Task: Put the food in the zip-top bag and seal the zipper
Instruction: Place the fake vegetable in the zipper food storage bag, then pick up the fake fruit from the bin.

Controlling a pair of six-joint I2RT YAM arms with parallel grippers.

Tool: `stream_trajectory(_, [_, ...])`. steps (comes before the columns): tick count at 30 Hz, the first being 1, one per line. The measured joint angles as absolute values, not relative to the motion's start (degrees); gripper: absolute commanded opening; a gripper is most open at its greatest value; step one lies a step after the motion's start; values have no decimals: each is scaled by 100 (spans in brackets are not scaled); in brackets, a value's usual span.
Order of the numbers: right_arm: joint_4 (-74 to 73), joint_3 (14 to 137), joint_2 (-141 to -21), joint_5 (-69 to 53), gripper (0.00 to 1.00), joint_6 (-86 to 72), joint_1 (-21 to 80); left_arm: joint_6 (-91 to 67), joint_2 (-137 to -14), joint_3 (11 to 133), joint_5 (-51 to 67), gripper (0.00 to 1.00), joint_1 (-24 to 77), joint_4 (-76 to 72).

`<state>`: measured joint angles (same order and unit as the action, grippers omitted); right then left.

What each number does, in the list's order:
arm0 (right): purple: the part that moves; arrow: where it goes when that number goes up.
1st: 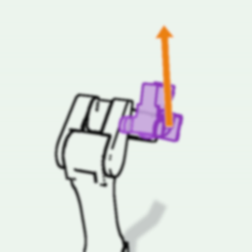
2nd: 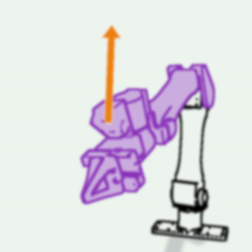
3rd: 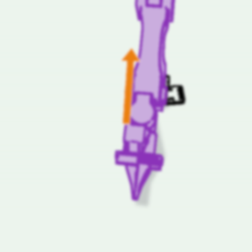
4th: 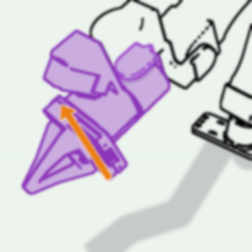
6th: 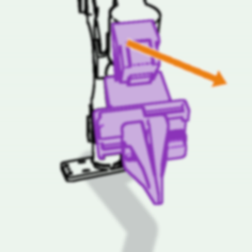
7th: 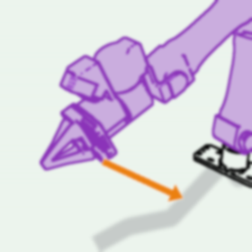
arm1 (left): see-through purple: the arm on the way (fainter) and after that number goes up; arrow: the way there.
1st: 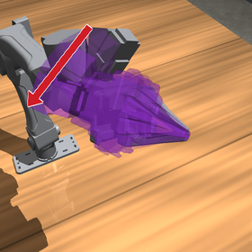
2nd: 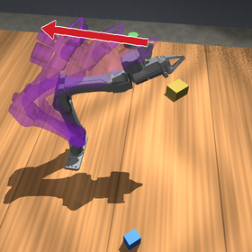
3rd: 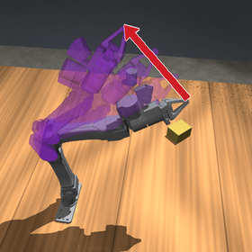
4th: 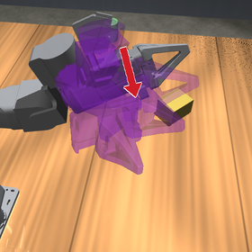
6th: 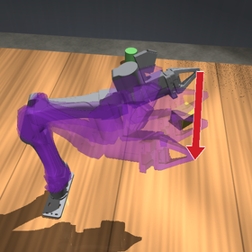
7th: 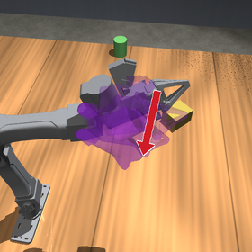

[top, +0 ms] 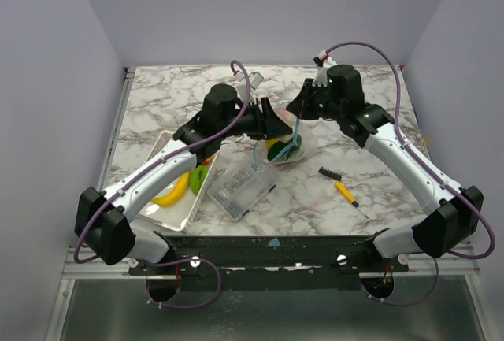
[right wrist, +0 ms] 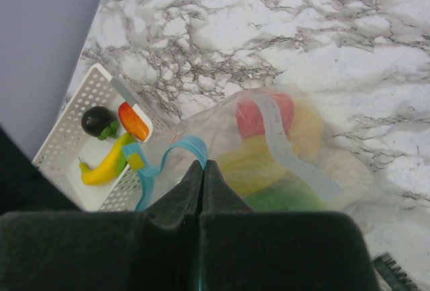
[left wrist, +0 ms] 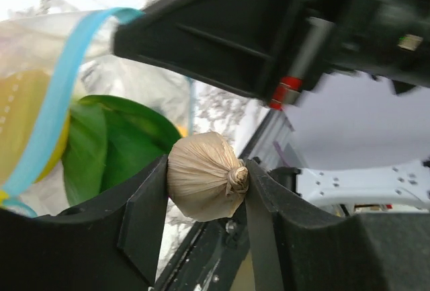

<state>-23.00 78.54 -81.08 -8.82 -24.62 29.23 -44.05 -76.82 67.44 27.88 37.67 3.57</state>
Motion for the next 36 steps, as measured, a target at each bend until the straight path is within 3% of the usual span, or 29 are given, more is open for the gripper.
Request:
stream_trajectory(6, [-2305, 7854, -8086, -880, 1, -2462, 2923, -4174, -8403, 7105, 2132, 77, 3828, 860])
stream_trajectory(8, [-2307, 7843, -8068, -875, 0, -2460, 2923, -4156, -8530, 7148, 1920, 83, 3824, 967])
stream_trajectory(19, [-2320, 7802, -8005, -862, 1, -2460, 2923, -4066, -8276, 7129, 1601, 85, 3804, 1275])
stream_trajectory(28, [-2320, 7791, -7992, -858, 0, -2456, 2923, -3920, -6357, 6114, 1590, 88, 3424, 1315])
stream_trajectory(36, [-2322, 7791, -7992, -862, 1, -2436, 2923, -3769, -4980, 4971, 1326, 89, 2449, 1883])
